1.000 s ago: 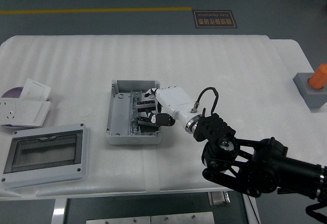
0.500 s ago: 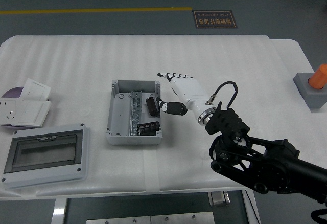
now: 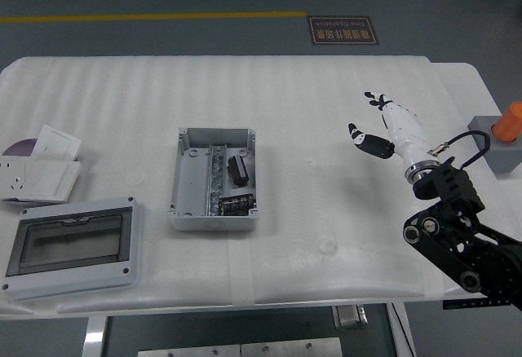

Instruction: Pick up the battery,place it into the box

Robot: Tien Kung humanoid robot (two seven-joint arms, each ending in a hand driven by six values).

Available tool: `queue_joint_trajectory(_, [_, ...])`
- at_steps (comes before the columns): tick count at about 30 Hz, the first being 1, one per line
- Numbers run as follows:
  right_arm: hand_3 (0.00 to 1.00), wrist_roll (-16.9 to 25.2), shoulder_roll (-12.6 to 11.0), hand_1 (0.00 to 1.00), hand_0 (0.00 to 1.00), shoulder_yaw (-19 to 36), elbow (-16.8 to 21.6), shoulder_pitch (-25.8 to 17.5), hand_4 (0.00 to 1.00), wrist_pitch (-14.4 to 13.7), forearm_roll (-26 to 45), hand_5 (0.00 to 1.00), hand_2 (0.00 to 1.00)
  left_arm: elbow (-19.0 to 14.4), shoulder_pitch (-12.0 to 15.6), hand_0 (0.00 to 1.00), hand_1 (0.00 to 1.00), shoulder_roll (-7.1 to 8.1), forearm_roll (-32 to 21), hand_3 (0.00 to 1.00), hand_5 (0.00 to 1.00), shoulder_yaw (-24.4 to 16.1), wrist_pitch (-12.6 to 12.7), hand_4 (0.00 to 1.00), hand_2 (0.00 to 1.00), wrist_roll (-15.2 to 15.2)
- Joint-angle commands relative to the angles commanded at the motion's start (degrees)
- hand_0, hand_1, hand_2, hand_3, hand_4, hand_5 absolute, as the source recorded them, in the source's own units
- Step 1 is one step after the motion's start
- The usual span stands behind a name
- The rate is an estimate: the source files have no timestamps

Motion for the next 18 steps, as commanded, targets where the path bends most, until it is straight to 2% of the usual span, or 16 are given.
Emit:
queue_joint_trajectory(7, [0.844, 5.1, -1.2, 0.784, 0.797, 8.2, 2.1, -6.9, 0.638, -1.9, -1.6, 0.368, 0.789, 0.0, 0.2, 0.58, 0.634, -0.24, -0.3, 0.547, 0.195, 0.4, 0.0, 0.677, 0.52, 0.0])
queue_joint_trajectory(13, [0.849, 7.4, 0.1, 0.783, 0.78, 15.1, 3.2, -11.1, 0.633, -2.7, -2.6, 0.359, 0.783, 0.0, 0.3, 0.58, 0.634, -0.31, -1.1, 0.545, 0.19, 1.0, 0.1, 0.681, 0.519, -0.2])
queue_joint_trajectory(18, [0.855, 7.7, 0.8, 0.781, 0.771, 18.6, 4.1, -12.2, 0.636, -2.9, -3.8, 0.358, 0.785, 0.0, 0.3, 0.58, 0.634, -0.29, -1.6, 0.543, 0.189, 1.5, 0.1, 0.682, 0.518, -0.4])
